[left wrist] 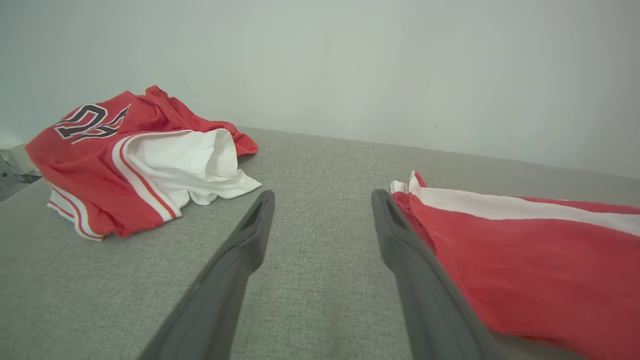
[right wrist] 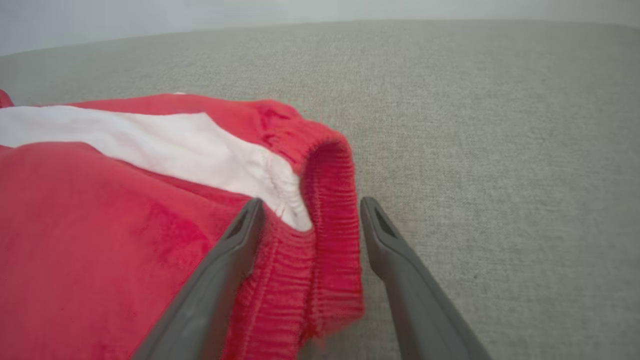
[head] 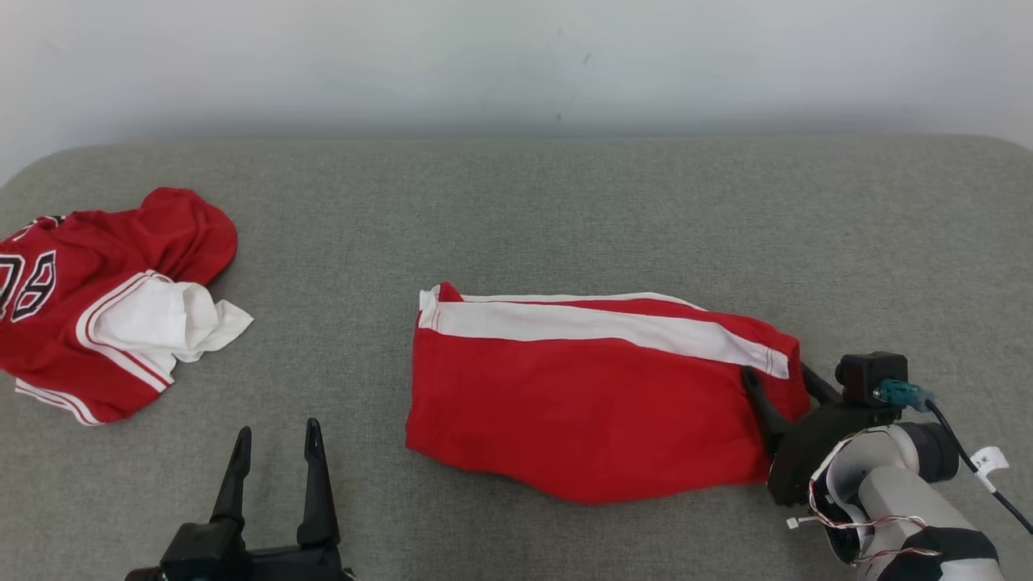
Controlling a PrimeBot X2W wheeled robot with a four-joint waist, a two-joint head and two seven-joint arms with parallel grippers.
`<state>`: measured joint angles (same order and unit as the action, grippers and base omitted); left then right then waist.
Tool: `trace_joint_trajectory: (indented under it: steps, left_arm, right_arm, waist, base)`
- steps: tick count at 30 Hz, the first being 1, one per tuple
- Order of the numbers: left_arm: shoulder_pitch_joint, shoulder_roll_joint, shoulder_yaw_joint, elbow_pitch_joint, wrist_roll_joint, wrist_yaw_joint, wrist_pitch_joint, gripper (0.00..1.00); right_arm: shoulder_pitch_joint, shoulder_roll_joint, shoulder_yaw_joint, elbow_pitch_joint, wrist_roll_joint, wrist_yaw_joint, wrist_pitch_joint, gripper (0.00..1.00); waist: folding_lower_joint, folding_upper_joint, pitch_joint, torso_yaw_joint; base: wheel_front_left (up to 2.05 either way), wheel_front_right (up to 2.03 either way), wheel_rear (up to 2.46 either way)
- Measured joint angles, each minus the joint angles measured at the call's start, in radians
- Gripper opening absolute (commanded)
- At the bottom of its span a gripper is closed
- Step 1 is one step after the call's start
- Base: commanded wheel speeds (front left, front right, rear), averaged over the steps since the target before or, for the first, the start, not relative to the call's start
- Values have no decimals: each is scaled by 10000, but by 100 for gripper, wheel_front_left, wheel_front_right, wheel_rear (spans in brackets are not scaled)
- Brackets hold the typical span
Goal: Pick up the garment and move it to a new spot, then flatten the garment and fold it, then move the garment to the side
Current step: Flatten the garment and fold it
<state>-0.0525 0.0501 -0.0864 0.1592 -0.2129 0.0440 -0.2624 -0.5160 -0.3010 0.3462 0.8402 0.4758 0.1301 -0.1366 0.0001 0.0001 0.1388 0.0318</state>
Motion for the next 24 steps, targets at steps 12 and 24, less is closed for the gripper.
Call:
trace_joint_trajectory:
  steps: [12,24]
  left_arm:
    - [-183,6,-71,15,-125,61,0,100]
    - [-53,6,107,138,-157,10,0,100]
  right_arm:
    - [-836,-12,1064,671,2740,0,1553,0]
    - [-732,-1939,2173,397,4573,4,1900,0]
  waist:
    - [0,0,210,267]
    - [0,0,-60,-48]
  base:
    - [0,0,0]
    - [0,0,0]
